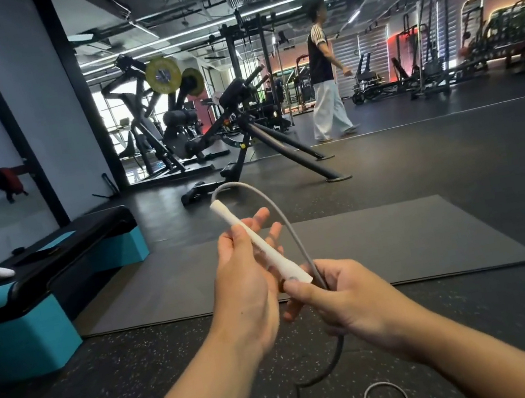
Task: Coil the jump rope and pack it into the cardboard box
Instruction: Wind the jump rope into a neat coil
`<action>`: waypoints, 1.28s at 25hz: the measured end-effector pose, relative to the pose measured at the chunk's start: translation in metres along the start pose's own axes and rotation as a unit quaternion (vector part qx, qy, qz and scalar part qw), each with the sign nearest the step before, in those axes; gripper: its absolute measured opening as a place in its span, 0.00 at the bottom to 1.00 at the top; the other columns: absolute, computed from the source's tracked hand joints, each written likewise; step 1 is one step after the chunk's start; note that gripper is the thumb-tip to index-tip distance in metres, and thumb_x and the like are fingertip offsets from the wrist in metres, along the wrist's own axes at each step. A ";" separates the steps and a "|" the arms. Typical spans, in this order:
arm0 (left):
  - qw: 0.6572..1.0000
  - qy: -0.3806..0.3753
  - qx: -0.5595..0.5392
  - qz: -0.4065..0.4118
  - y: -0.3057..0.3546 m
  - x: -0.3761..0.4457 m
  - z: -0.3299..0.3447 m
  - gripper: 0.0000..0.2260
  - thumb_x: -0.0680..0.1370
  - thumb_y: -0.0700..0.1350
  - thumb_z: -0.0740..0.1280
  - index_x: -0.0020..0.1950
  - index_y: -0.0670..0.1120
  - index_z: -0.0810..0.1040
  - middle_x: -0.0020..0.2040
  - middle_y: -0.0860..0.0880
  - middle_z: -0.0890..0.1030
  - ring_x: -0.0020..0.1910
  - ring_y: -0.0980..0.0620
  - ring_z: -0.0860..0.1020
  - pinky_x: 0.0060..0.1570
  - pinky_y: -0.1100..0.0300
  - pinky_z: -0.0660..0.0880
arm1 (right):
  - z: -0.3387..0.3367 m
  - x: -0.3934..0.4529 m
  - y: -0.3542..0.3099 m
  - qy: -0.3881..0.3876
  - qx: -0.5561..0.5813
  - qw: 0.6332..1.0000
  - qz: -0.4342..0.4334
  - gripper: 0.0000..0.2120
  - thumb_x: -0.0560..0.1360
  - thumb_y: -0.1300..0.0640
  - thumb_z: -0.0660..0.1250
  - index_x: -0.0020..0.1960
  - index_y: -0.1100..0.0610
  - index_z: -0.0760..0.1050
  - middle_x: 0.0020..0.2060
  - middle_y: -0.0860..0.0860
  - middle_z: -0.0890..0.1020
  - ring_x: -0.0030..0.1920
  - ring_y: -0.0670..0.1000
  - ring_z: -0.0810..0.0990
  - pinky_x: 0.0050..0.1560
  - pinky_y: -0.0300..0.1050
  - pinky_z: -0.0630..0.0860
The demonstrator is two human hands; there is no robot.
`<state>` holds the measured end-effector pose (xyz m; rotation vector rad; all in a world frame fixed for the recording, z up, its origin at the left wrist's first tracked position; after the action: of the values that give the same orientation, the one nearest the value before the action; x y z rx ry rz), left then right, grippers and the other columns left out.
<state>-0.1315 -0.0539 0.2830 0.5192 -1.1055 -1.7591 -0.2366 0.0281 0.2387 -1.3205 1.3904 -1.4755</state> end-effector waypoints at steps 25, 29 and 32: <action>0.923 -0.209 0.320 0.030 0.042 0.025 0.006 0.22 0.80 0.61 0.55 0.54 0.47 0.80 0.38 0.54 0.77 0.32 0.58 0.69 0.35 0.65 0.68 | -0.104 -0.019 -0.009 0.029 -0.023 0.998 0.042 0.23 0.75 0.40 0.71 0.33 0.57 0.72 0.27 0.53 0.67 0.32 0.59 0.78 0.63 0.69 0.77; 0.993 -0.056 0.092 0.051 0.027 0.027 0.028 0.20 0.86 0.55 0.54 0.53 0.44 0.80 0.40 0.50 0.78 0.32 0.56 0.67 0.33 0.61 0.69 | -0.077 -0.015 0.000 -0.029 0.071 0.995 0.064 0.22 0.77 0.40 0.69 0.48 0.62 0.79 0.31 0.53 0.66 0.29 0.51 0.67 0.52 0.63 0.83; 0.998 -0.004 0.004 0.060 0.026 0.029 0.041 0.18 0.86 0.53 0.54 0.55 0.44 0.79 0.41 0.51 0.82 0.31 0.56 0.70 0.32 0.61 0.74 | -0.052 -0.007 -0.011 -0.008 0.065 0.998 0.022 0.24 0.76 0.40 0.68 0.57 0.60 0.80 0.33 0.51 0.69 0.31 0.48 0.64 0.34 0.44 0.67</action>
<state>-0.1615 -0.0649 0.3297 0.4431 -1.1271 -1.6542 -0.2837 0.0500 0.2531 -1.2117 1.2829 -1.4965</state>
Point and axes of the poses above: each hand's wrist, its own x-axis towards the middle knuckle, its own z-axis out of the palm, y = z × x, the point moved 1 cm from there along x, towards the middle knuckle
